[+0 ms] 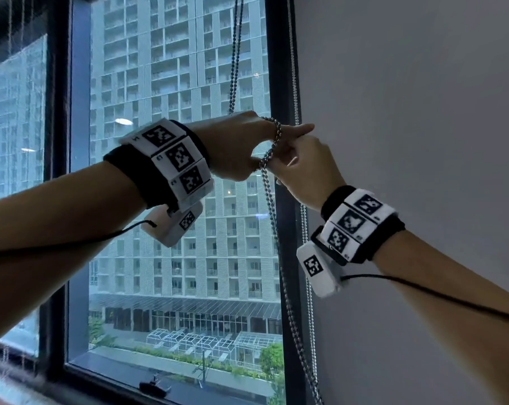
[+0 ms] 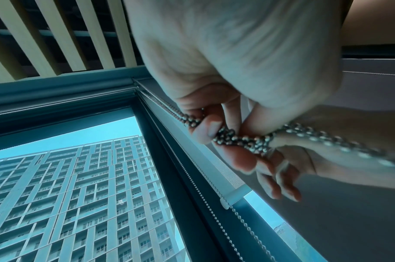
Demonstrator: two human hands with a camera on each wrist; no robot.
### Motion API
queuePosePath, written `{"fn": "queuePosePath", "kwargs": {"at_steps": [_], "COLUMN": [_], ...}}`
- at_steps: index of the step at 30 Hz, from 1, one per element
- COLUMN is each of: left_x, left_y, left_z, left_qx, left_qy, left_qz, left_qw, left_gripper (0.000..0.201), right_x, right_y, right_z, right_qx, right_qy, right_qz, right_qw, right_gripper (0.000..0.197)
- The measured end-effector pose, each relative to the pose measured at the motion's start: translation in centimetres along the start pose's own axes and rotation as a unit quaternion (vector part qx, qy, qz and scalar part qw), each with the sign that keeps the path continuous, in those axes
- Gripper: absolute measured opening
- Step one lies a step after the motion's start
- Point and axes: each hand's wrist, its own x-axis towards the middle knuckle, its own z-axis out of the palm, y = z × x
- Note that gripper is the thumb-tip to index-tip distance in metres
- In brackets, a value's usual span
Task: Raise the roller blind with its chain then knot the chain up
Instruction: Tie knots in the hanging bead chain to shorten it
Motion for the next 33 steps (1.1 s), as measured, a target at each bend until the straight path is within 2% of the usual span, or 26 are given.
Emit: {"fn": "queuePosePath", "kwargs": {"at_steps": [1,2,3,5,7,8,9,10,12,13,14,15,16,17,18,20,22,23,24,25,26,27,28,29,31,33], "left_x": [-0.1,-0.1,-0.1,-0.2,-0.5,-0.7,-1.0,-1.2,-1.6,-1.7,-1.6,-1.6,-1.6,-1.6,-1.6,-1.8,-1.9,-2.1,-2.2,-2.2,-2.1,-2.0,-1.9,-1.9,-2.0,-2.2], "left_y": [0.0,0.1,0.0,-0.2,-0.7,-1.1,-1.3,-1.6,-1.9,-1.8,-1.6,-1.5,-1.5,-1.5,-1.8,-2.3,-2.8,-2.9,-3.0,-2.9,-2.7,-2.6,-2.7,-2.8,-3.1,-3.4], "left_z": [0.1,0.1,0.2,0.1,-0.2,-0.1,-0.1,-0.1,-0.2,-0.4,-0.5,-0.6,-0.7,-0.7,-0.5,-0.1,0.2,0.4,0.5,0.6,0.6,0.7,0.7,0.7,0.8,1.0], "left_qx": [-0.001,0.002,0.001,-0.001,0.001,0.005,0.008,0.008,0.01,0.008,0.001,-0.005,-0.008,-0.004,0.01,0.017,0.01,0.023,0.032,0.035,0.031,0.027,0.023,0.018,0.017,0.02], "left_qy": [0.005,0.009,0.011,0.015,0.01,0.004,-0.002,-0.007,-0.009,-0.007,0.0,0.005,0.005,0.003,-0.002,-0.019,-0.024,-0.017,-0.009,-0.005,0.0,0.005,0.008,0.007,-0.005,-0.029], "left_qz": [0.003,0.009,0.013,0.018,0.023,0.021,0.015,0.003,-0.018,-0.019,-0.017,-0.014,-0.013,-0.015,-0.018,-0.031,-0.038,-0.04,-0.044,-0.043,-0.038,-0.037,-0.036,-0.035,-0.036,-0.038], "left_qw": [1.0,1.0,1.0,1.0,1.0,1.0,1.0,1.0,1.0,1.0,1.0,1.0,1.0,1.0,1.0,0.999,0.999,0.999,0.998,0.998,0.999,0.999,0.999,0.999,0.999,0.999], "left_gripper": [0.064,0.069,0.073,0.077,0.079,0.08,0.081,0.08,0.077,0.077,0.077,0.077,0.077,0.076,0.075,0.07,0.07,0.072,0.073,0.073,0.074,0.075,0.074,0.072,0.066,0.069], "right_x": [0.4,0.9,1.6,2.7,3.4,3.5,3.4,2.9,1.8,1.2,0.3,-0.9,-2.2,-3.5,-4.8,-6.6,-7.8,-8.1,-8.4,-8.7,-8.9,-9.1,-9.2,-9.0,-8.4,-7.4], "right_y": [-0.2,-0.4,0.0,1.5,3.5,4.4,4.9,5.1,4.9,5.2,5.2,5.4,5.7,5.9,6.0,6.7,6.8,6.7,6.5,6.4,6.2,6.1,6.0,6.2,7.0,8.4], "right_z": [0.1,0.4,0.8,1.1,0.7,0.3,0.1,0.0,0.7,1.3,1.7,2.2,2.8,3.3,3.9,5.0,5.8,6.0,6.1,6.3,6.5,6.5,6.7,6.8,6.9,7.0], "right_qx": [0.039,0.133,0.24,0.434,0.589,0.632,0.649,0.653,0.604,0.542,0.442,0.3,0.173,0.087,0.041,0.013,0.065,0.117,0.2,0.299,0.399,0.475,0.526,0.556,0.593,0.616], "right_qy": [0.012,0.025,0.038,0.059,0.074,0.094,0.1,0.095,0.07,0.054,0.024,-0.024,-0.088,-0.155,-0.211,-0.284,-0.313,-0.33,-0.352,-0.361,-0.349,-0.328,-0.299,-0.269,-0.211,-0.126], "right_qz": [0.036,0.11,0.205,0.353,0.388,0.389,0.389,0.389,0.41,0.424,0.414,0.375,0.311,0.263,0.252,0.291,0.351,0.388,0.436,0.487,0.526,0.544,0.552,0.552,0.533,0.533], "right_qw": [0.999,0.985,0.948,0.827,0.705,0.664,0.646,0.643,0.68,0.723,0.796,0.877,0.93,0.948,0.944,0.914,0.88,0.852,0.804,0.737,0.665,0.609,0.573,0.56,0.565,0.566], "right_gripper": [0.021,0.025,0.028,0.033,0.04,0.042,0.04,0.037,0.034,0.034,0.033,0.031,0.027,0.023,0.022,0.025,0.029,0.034,0.041,0.047,0.052,0.054,0.056,0.056,0.055,0.068]}}
